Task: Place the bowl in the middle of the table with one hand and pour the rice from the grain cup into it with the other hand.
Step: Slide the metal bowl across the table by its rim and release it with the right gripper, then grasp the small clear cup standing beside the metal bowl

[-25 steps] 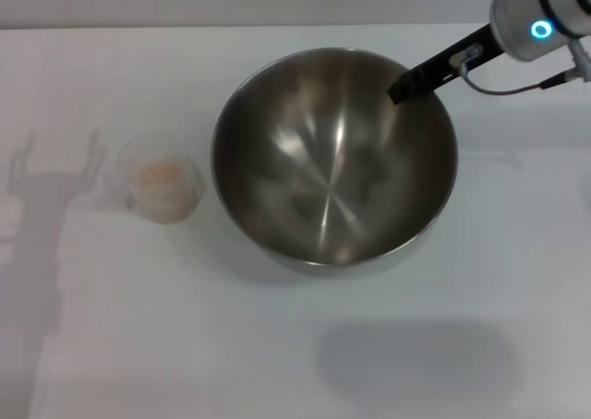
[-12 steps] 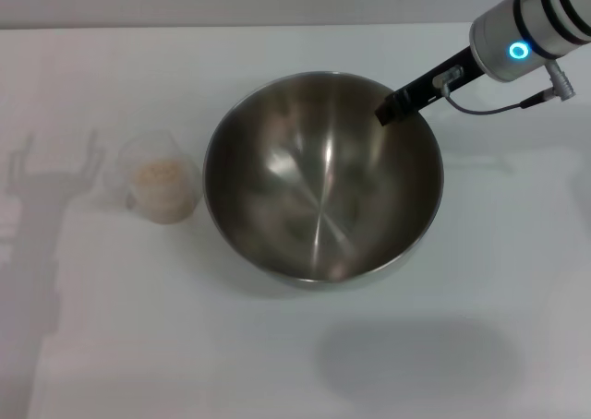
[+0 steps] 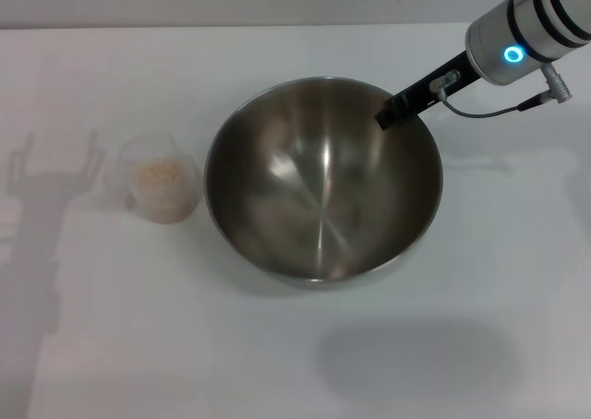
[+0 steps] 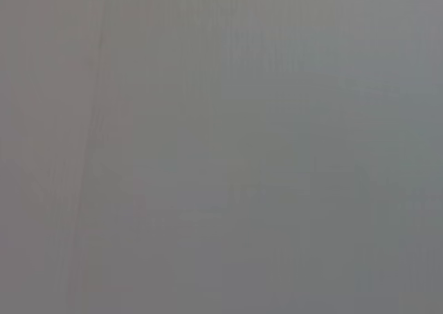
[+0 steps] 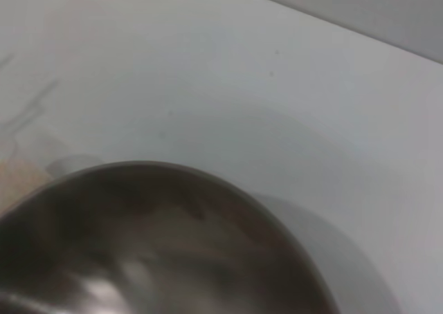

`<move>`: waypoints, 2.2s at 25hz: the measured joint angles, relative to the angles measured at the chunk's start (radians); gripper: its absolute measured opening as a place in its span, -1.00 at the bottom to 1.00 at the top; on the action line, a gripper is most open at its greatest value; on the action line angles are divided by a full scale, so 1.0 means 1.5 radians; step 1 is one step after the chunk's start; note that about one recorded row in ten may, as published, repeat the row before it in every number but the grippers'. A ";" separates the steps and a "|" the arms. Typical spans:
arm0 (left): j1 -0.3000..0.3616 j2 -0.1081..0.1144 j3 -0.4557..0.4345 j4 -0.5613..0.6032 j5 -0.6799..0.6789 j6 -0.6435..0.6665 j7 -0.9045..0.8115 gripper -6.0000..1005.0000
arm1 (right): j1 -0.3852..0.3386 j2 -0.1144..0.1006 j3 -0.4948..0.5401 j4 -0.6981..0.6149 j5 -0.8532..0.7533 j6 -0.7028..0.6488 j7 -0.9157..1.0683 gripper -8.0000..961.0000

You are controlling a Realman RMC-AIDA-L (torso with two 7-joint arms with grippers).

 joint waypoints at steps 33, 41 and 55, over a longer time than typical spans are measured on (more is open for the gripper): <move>0.022 -0.001 0.007 -0.008 0.004 0.017 0.000 0.67 | -0.181 0.005 -0.174 -0.287 0.261 -0.492 -0.193 -0.22; 0.032 -0.002 0.022 -0.009 0.005 0.021 -0.001 0.67 | -0.276 0.008 -0.359 -0.284 0.438 -0.823 -0.433 -0.05; 0.071 -0.002 0.073 -0.008 0.005 0.031 0.006 0.67 | -0.278 0.008 -0.689 -0.096 0.233 -1.520 -0.187 0.57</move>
